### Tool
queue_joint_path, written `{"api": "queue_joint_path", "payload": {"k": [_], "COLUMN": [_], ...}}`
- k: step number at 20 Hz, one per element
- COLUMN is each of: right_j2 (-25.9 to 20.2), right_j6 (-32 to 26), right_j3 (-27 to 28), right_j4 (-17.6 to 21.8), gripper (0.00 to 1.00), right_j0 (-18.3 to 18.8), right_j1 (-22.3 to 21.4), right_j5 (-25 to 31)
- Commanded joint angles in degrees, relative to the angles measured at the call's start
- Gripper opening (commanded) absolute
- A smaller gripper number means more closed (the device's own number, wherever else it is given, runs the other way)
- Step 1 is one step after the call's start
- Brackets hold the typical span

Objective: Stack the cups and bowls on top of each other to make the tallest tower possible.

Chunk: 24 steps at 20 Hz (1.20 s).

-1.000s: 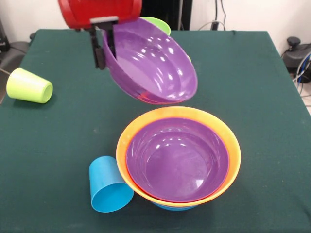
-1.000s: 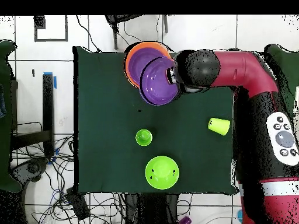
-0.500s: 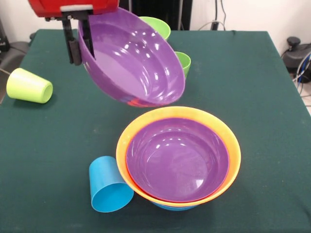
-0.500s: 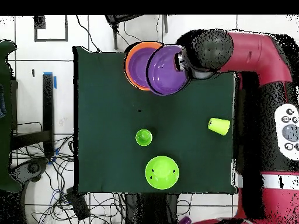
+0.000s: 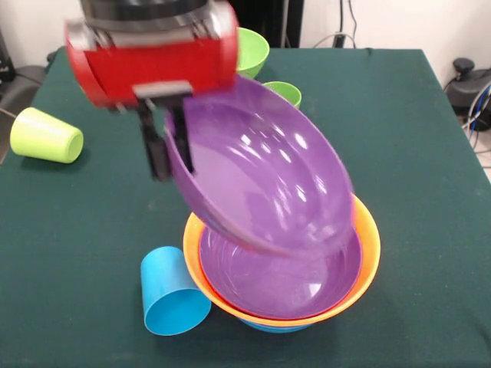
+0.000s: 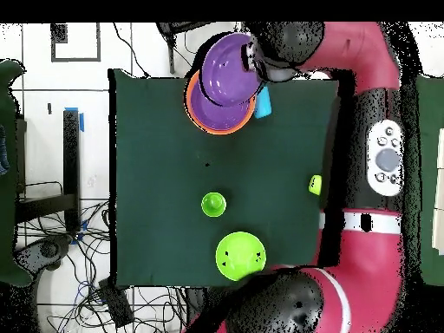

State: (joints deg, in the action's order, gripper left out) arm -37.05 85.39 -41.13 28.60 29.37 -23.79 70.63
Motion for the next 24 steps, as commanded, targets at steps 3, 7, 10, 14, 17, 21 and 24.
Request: {"api": "queue_joint_path", "payload": {"k": [3,7,10,14,17,21,24], "right_j2": [-7.4,-9.6,-10.2,-9.1,-5.1,1.0,3.2], "right_j6": [3.6,3.9,3.7,2.8,2.8,5.0,6.1], "right_j3": [23.5,25.0,25.0,23.5,18.8,4.0,-6.0], "right_j4": [7.9,10.2,11.0,10.7,7.6,1.1,-2.2], "gripper": [0.0,0.0,0.0,0.0,0.0,0.0,0.0], "right_j0": [-7.2,-7.5,-7.3,-6.6,-5.8,-3.2,-1.2], "right_j1": [13.8,14.9,15.3,15.8,14.1,6.2,0.0], "right_j5": [10.8,11.1,11.0,8.6,5.4,-1.6,-5.0]}}
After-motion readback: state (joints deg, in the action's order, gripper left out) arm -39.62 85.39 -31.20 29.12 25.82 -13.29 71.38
